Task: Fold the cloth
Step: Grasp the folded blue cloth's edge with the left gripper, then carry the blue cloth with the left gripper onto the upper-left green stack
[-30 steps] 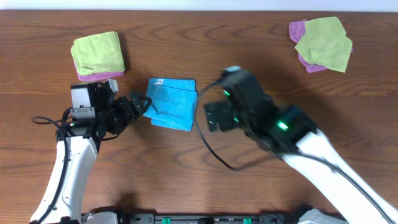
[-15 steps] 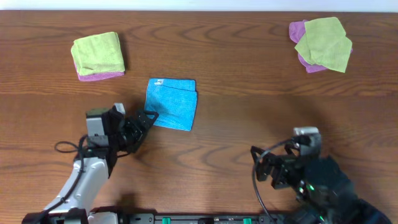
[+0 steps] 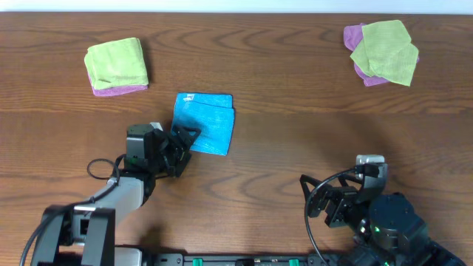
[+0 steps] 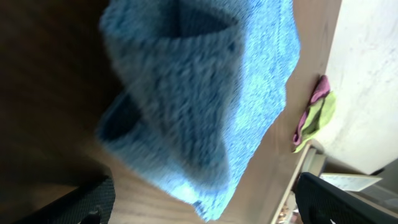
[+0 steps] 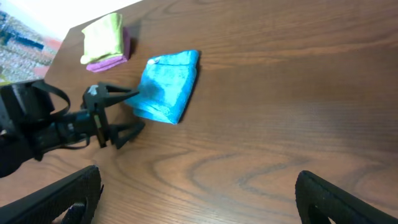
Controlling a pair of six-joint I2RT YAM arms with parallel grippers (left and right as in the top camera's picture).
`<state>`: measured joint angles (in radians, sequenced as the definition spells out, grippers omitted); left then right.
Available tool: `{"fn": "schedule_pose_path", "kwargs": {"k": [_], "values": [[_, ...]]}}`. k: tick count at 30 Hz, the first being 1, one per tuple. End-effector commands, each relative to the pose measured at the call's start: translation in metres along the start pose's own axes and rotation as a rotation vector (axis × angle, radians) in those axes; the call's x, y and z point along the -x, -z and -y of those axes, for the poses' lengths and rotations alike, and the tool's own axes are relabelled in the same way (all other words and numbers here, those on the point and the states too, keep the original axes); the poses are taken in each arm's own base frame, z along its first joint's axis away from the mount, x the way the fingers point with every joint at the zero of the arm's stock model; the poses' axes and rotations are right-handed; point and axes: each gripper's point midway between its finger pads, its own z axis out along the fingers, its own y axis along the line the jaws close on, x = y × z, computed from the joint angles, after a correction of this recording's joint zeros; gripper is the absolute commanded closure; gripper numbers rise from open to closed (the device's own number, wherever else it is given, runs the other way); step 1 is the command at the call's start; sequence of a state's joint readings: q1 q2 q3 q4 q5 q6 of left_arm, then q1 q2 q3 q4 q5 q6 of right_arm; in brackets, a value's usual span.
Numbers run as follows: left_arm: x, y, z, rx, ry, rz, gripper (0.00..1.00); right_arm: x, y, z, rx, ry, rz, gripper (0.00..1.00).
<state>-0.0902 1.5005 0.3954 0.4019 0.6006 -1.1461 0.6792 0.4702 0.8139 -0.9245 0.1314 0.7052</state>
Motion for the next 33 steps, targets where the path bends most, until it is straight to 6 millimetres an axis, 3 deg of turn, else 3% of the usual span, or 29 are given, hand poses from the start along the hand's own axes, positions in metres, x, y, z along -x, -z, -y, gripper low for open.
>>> {"fn": "schedule_pose_path", "kwargs": {"k": [1,7,9,11,12,17,20,23,27,33], "values": [[0.003,-0.01,-0.033,0.098,0.074,0.024,0.05,-0.004,-0.002,0.002,-0.003,-0.025,-0.012,0.01],[0.007,-0.025,-0.042,0.098,0.058,0.031,0.05,-0.004,-0.002,0.002,-0.001,-0.025,-0.014,0.01],[0.004,-0.032,-0.05,0.12,0.05,0.032,0.0,-0.005,-0.002,0.0,0.006,-0.025,-0.02,0.01],[0.001,-0.039,-0.055,0.129,0.035,0.03,0.19,-0.006,-0.002,-0.001,0.015,-0.025,-0.028,0.01],[0.0,-0.044,-0.058,0.132,0.023,0.033,0.34,-0.007,-0.002,-0.002,0.021,-0.025,-0.034,0.01],[-0.003,-0.06,-0.074,0.145,-0.008,0.026,0.61,-0.014,-0.001,-0.01,0.063,-0.026,-0.071,0.01],[-0.005,-0.066,-0.083,0.153,-0.053,0.01,0.9,-0.017,0.0,-0.013,0.082,-0.03,-0.09,0.01],[-0.005,-0.067,-0.082,0.143,-0.097,0.004,0.94,-0.02,0.0,-0.013,0.085,-0.033,-0.104,0.01],[-0.005,-0.072,-0.059,0.068,-0.132,-0.035,0.94,-0.024,0.0,-0.009,0.069,-0.032,-0.121,0.01],[0.009,-0.075,0.014,-0.088,-0.159,-0.11,0.94,-0.025,0.0,-0.007,0.059,-0.03,-0.124,0.01]]}}
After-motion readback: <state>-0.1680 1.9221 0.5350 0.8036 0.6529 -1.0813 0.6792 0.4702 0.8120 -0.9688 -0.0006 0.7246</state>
